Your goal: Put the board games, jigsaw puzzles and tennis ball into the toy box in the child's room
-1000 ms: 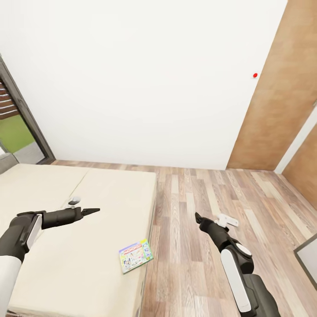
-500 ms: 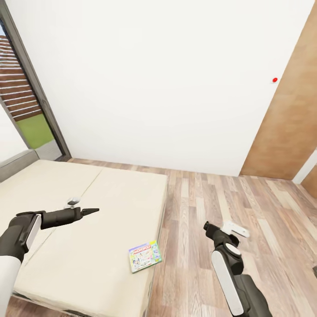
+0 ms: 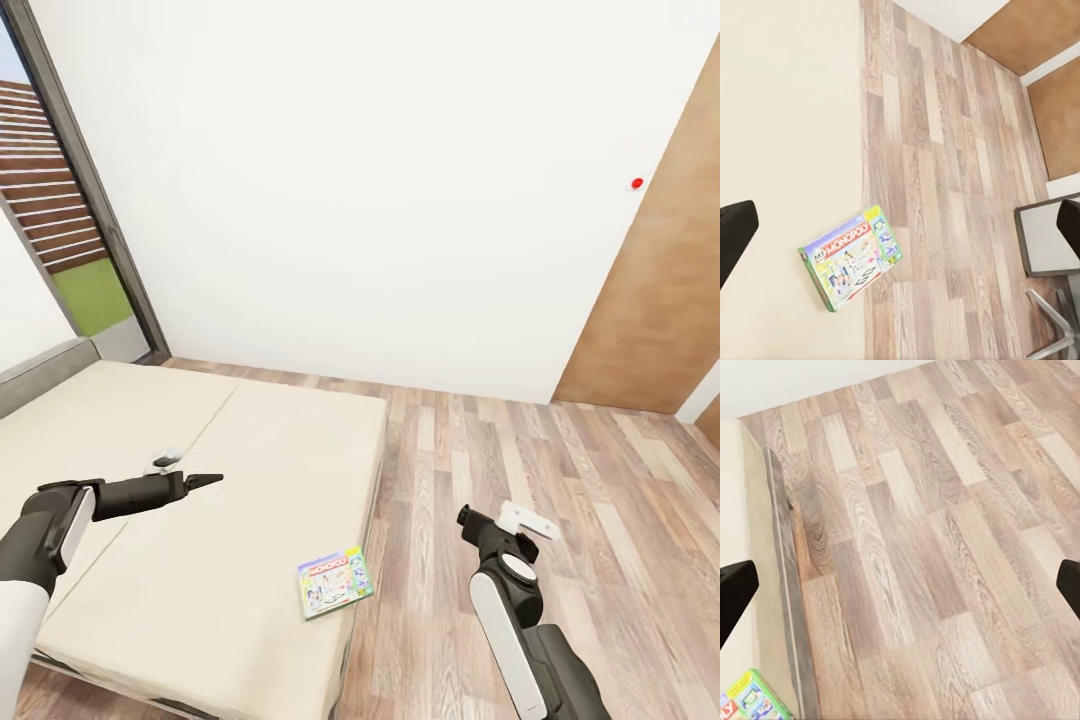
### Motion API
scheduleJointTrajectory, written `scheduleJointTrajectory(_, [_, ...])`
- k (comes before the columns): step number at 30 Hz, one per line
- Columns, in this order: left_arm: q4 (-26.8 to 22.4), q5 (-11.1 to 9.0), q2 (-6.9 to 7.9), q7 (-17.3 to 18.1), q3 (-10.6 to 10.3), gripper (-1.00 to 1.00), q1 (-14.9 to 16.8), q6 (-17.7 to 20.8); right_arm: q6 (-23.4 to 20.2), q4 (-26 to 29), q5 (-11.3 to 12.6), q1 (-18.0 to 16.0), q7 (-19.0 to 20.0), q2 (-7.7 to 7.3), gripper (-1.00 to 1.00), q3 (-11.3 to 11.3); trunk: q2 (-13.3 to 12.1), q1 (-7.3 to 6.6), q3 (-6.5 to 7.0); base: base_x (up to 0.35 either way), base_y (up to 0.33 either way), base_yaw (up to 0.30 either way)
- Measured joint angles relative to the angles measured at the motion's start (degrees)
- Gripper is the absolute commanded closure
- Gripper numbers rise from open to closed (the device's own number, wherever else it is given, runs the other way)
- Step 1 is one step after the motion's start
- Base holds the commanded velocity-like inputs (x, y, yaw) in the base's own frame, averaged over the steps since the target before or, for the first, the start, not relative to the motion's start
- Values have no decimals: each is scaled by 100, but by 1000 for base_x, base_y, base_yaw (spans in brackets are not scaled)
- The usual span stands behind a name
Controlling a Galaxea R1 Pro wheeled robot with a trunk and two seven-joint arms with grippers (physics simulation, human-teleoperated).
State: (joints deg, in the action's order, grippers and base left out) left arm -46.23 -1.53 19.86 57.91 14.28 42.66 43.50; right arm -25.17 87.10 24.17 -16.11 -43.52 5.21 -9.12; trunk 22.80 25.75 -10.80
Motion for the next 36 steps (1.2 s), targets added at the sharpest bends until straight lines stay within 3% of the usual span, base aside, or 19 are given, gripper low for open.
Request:
scheduleJointTrajectory(16, [0, -14, 9, 17, 7, -100, 0, -3, 23, 2, 15, 0, -9, -12, -100, -191, 0, 0, 0, 0, -3, 0])
scheduleJointTrajectory(23, [2, -16, 17, 18, 15, -100, 0, 2, 45, 150, 11, 0, -73, 18, -100, -268, 1, -1, 4, 18, -191, 12])
scheduleJointTrajectory(28, [0, -26, 13, 18, 14, -100, -1, 3, 48, 197, -24, 0, -95, 17, -100, -491, 1, -1, 30, 59, -89, 171])
scheduleJointTrajectory(36, [-8, -31, 5, 19, 14, -100, -1, -4, 48, 202, -48, 0, -89, 11, -100, -539, 0, 0, 67, 6, -8, 249])
